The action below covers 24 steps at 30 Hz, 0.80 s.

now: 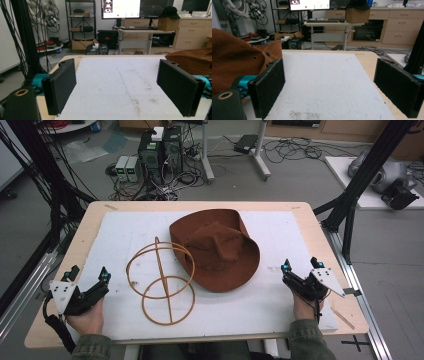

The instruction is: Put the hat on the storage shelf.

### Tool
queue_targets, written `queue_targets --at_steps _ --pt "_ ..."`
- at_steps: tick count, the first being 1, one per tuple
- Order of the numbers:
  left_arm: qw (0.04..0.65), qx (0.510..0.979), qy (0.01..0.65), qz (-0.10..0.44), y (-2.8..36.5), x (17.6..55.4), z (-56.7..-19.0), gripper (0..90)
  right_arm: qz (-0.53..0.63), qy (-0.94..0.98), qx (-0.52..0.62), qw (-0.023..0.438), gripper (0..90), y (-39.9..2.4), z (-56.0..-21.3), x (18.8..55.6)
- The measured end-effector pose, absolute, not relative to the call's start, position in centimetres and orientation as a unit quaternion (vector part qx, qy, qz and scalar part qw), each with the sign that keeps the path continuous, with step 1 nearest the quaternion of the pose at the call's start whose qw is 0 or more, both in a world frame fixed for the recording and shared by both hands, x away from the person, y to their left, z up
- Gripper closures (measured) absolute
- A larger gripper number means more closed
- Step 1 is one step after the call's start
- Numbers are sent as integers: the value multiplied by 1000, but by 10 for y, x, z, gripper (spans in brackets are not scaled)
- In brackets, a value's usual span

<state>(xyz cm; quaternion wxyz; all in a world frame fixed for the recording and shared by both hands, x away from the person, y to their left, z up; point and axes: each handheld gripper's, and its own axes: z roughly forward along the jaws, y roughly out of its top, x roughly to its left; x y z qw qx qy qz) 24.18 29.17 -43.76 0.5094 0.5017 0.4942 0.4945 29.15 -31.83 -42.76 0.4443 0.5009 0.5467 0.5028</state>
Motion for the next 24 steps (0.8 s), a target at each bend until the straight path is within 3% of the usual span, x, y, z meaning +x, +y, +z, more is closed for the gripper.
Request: queue_targets --at_steps 24 --pt "507 500 496 496 293 242 -439 163 504 545 505 439 94 -318 -428 292"
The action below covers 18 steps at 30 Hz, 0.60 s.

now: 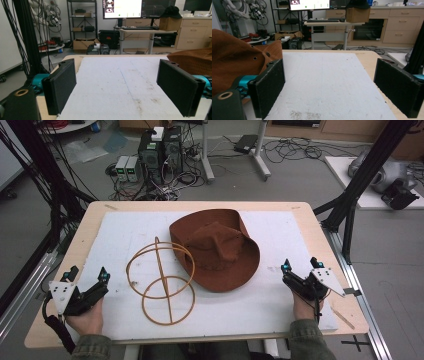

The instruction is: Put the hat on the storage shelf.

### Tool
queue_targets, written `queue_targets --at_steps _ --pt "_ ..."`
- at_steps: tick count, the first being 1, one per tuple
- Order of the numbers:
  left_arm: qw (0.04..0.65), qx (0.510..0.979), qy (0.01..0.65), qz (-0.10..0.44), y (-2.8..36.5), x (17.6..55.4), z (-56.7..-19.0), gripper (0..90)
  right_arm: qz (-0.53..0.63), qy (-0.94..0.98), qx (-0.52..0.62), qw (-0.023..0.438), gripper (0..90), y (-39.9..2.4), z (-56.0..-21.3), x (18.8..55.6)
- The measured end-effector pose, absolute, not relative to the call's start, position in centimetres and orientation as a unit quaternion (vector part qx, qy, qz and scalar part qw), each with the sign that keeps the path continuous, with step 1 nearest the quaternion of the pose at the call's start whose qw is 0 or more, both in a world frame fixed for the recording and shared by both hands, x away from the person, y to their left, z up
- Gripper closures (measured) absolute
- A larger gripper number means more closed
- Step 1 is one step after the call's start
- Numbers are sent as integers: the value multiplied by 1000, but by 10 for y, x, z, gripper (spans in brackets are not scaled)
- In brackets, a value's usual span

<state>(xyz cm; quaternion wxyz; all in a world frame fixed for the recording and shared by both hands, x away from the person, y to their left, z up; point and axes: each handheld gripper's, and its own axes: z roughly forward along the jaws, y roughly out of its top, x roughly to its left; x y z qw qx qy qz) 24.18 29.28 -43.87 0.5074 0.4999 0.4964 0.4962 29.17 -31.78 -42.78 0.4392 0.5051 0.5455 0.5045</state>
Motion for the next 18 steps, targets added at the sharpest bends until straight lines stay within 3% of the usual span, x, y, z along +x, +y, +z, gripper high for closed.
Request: queue_targets --at_steps 18 --pt "508 501 499 492 293 243 -440 163 521 563 475 430 94 -305 -417 295"
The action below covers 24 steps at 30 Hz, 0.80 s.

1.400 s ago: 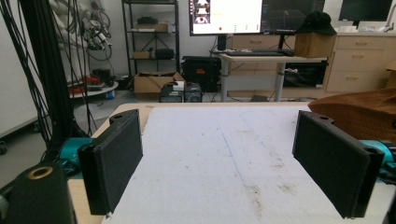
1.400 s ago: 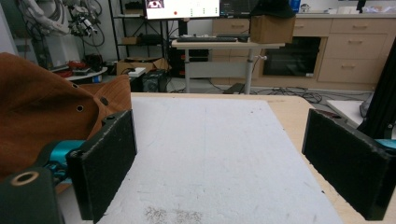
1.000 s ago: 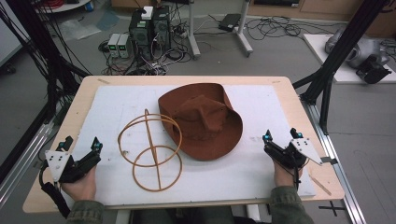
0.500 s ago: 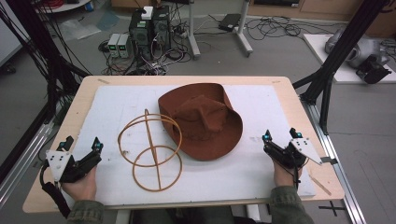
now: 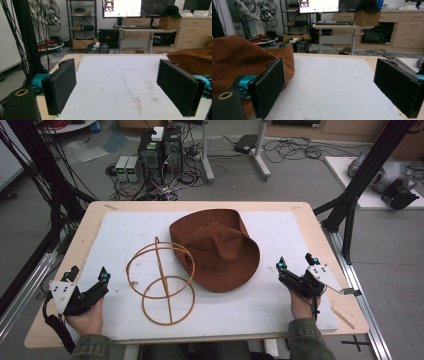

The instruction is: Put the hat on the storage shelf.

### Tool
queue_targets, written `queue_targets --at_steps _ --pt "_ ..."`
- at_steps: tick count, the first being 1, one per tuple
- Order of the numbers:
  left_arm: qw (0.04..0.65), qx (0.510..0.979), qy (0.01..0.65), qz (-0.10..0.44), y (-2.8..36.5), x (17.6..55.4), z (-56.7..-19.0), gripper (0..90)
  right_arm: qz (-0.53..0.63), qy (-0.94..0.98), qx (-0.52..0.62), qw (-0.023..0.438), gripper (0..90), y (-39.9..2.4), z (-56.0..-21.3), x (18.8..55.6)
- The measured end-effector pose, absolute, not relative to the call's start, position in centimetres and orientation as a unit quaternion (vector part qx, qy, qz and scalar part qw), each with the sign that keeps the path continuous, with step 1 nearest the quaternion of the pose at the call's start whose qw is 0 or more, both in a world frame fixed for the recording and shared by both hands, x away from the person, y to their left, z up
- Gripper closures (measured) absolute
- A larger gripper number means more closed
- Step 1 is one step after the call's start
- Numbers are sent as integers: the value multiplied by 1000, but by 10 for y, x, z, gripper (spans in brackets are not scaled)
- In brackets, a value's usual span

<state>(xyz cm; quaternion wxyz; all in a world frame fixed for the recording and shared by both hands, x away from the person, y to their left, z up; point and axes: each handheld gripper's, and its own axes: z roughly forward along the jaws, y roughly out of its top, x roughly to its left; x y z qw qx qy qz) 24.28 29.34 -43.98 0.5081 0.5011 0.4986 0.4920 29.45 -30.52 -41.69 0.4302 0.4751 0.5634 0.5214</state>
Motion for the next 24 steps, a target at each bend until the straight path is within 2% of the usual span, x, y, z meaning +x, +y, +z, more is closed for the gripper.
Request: queue_targets --at_steps 13,24 --pt "508 503 500 489 294 243 -441 163 530 593 445 410 94 -276 -412 295" --pt "507 501 506 486 298 242 -441 163 533 632 422 372 94 -239 -412 295"
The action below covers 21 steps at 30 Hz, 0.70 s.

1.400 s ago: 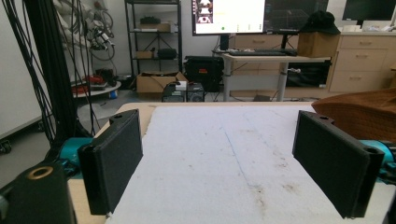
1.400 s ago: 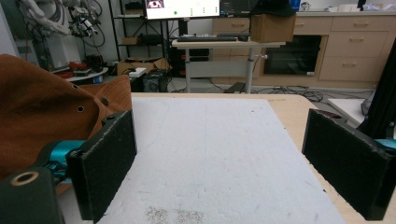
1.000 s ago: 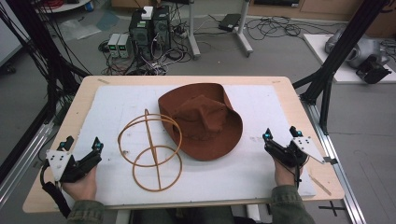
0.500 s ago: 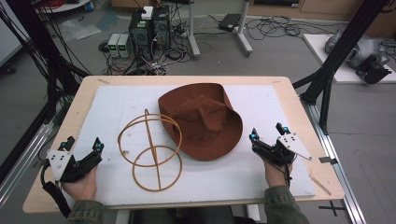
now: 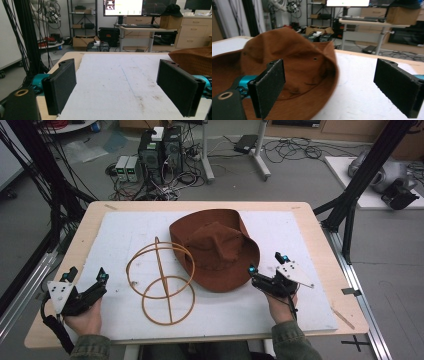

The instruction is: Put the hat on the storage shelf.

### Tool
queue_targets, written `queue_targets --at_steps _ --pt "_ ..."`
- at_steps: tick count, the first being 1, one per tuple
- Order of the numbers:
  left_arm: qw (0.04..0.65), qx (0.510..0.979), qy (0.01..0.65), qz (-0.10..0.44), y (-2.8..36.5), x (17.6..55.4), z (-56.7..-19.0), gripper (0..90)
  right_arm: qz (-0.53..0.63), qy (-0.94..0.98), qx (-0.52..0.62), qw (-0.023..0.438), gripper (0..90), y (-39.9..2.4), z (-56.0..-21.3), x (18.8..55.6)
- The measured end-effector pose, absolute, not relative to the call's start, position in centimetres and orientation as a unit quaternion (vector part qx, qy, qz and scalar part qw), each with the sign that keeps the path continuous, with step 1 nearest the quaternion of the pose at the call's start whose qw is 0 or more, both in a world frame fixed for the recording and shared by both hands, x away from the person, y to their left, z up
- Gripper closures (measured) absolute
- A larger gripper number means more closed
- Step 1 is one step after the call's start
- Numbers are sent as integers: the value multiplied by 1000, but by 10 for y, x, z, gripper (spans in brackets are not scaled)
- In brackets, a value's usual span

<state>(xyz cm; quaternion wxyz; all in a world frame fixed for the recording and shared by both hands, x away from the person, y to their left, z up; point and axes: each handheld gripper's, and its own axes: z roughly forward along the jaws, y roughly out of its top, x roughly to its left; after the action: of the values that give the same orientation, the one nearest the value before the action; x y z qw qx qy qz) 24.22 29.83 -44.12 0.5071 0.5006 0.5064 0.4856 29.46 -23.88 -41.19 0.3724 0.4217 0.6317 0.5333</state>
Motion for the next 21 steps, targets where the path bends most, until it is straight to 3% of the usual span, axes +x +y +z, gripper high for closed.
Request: queue_targets --at_steps 21 --pt "508 498 511 482 300 241 -443 166 520 657 416 354 94 -185 -403 320"
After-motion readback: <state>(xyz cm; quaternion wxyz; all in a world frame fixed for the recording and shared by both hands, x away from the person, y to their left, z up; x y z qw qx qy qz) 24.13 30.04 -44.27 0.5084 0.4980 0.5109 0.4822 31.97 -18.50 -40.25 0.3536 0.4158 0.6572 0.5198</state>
